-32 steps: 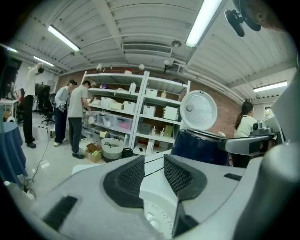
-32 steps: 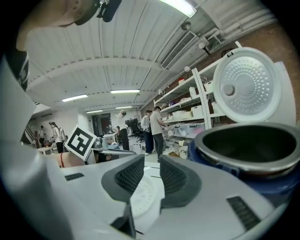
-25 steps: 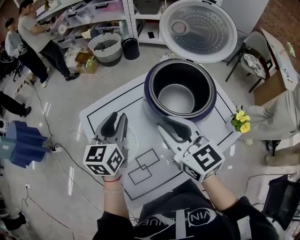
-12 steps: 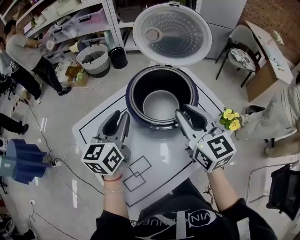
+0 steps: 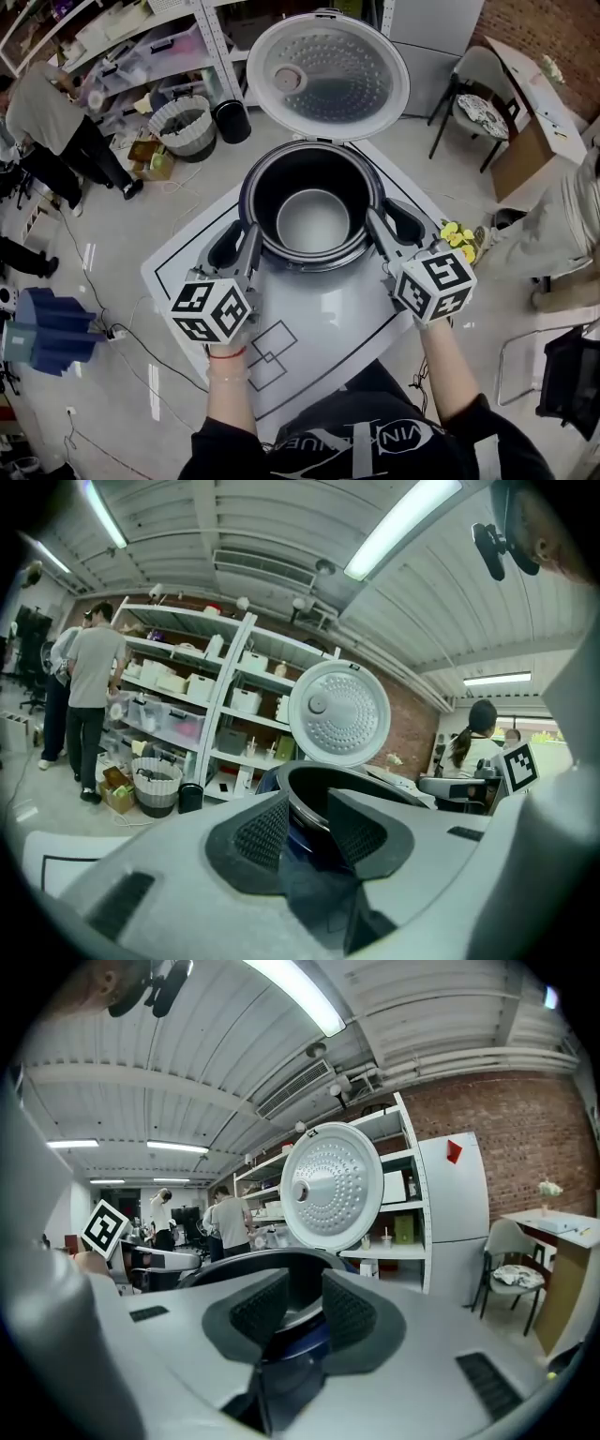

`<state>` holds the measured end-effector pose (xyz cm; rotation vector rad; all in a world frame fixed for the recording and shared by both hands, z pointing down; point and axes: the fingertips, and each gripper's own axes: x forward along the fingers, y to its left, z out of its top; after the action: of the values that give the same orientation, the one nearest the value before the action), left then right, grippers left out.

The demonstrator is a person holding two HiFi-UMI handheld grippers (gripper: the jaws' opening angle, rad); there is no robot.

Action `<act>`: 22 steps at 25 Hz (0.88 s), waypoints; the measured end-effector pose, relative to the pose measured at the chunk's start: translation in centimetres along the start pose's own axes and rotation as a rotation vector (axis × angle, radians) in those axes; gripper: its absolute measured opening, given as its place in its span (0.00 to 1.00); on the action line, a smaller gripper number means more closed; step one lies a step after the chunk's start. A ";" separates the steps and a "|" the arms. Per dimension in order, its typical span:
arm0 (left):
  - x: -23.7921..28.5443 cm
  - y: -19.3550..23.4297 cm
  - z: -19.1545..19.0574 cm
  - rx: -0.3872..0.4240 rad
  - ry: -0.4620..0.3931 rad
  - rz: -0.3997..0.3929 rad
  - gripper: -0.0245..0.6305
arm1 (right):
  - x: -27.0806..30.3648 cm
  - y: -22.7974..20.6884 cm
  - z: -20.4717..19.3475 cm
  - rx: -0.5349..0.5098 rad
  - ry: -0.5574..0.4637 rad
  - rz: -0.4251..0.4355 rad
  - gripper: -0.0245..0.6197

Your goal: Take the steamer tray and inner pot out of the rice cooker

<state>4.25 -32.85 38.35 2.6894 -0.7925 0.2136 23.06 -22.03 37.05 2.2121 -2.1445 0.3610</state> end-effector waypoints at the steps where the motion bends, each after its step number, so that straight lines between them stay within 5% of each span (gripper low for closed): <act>1: 0.2 0.1 -0.1 0.000 0.006 0.006 0.21 | 0.3 -0.3 -0.1 0.003 0.005 0.004 0.19; 22: 2.7 0.2 -0.3 -0.039 0.042 0.103 0.23 | 4.9 -3.7 -1.4 0.076 0.123 0.065 0.25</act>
<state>6.35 -34.26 39.34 2.6011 -0.9143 0.2753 26.60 -26.38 39.85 2.1003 -2.1764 0.5757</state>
